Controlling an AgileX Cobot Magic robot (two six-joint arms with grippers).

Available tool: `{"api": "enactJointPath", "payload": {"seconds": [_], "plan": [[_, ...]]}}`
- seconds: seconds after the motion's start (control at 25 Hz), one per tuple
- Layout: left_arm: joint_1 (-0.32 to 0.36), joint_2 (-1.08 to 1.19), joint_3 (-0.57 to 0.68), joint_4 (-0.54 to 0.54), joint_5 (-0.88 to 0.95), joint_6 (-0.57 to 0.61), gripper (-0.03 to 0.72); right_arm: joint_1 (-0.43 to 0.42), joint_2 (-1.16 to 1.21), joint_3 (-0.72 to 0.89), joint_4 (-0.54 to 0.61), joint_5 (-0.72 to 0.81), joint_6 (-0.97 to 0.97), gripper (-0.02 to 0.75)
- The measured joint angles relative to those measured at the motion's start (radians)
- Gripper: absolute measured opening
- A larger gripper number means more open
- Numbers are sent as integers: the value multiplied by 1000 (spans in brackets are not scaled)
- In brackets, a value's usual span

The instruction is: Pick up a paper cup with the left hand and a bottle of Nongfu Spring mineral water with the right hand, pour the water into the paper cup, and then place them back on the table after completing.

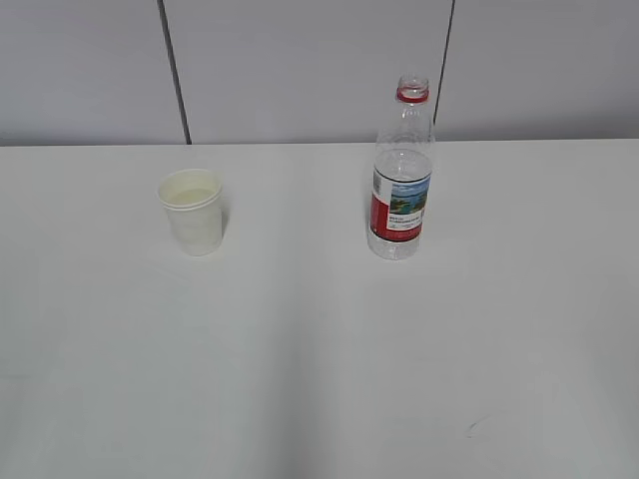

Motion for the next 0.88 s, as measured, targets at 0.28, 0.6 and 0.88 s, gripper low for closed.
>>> {"api": "enactJointPath", "payload": {"seconds": [0.28,0.6,0.88], "plan": [[0,0,0,0,0,0,238,0,-66,118,-31,-88,0,587],[0,0,0,0,0,0,238,0,-66,158,-77,-92,-2,587],[0,0,0,0,0,0,238,0,-66,163,-82,-90,-2,587]]}}
